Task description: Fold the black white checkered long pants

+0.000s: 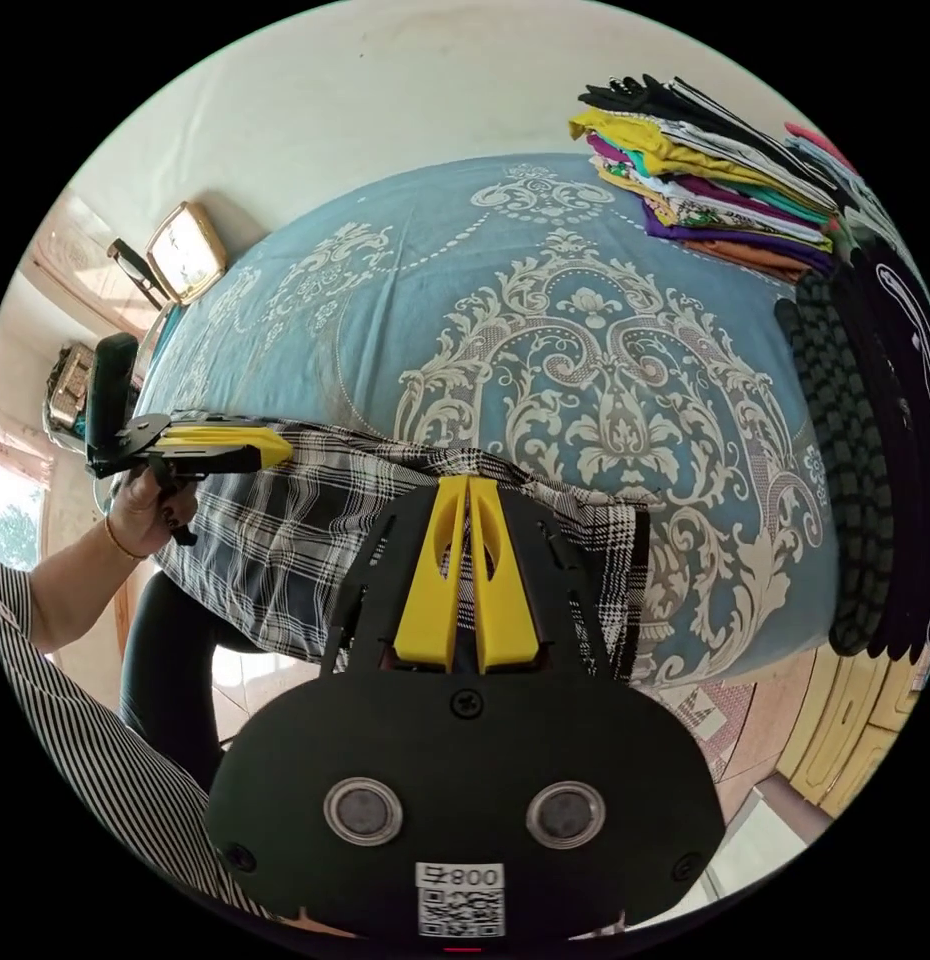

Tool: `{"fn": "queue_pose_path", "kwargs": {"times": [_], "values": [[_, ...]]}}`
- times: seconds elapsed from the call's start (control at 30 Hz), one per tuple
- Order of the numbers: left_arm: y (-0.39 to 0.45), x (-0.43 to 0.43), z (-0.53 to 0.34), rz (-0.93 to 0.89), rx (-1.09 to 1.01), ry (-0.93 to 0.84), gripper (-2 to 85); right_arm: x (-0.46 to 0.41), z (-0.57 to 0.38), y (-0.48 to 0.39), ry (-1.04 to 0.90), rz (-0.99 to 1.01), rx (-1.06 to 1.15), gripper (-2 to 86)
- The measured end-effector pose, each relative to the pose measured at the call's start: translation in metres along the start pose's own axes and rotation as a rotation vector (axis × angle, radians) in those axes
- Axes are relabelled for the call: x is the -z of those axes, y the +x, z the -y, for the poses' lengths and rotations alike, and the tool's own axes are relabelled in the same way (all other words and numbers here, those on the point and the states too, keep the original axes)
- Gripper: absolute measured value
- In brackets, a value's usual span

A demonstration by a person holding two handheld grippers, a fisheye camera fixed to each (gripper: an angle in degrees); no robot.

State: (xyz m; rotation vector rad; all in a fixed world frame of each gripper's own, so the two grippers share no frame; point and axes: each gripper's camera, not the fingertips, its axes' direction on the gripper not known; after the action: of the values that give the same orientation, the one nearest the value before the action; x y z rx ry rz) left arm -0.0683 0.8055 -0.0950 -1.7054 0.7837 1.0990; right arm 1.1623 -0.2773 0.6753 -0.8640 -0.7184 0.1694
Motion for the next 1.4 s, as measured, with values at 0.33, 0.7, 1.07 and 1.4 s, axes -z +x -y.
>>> {"fn": "queue_pose_path", "kwargs": {"times": [0.33,0.7,1.07,1.4], "values": [[0.046,-0.044,0.057,-0.021,-0.041,-0.017,2.1,0.073,-0.037,0.078,0.089,0.172,-0.160,1.5],[0.136,-0.120,0.158,-0.176,-0.330,-0.144,10.6,0.151,-0.159,0.195,0.183,0.239,-0.509,8.8],[0.208,-0.193,0.225,-0.049,-0.494,-0.357,10.1,0.164,-0.217,0.268,0.328,0.500,-0.670,12.0],[0.230,-0.195,0.233,-0.067,-0.476,-0.381,6.1,0.138,-0.234,0.287,0.312,0.639,-0.687,12.2]]}}
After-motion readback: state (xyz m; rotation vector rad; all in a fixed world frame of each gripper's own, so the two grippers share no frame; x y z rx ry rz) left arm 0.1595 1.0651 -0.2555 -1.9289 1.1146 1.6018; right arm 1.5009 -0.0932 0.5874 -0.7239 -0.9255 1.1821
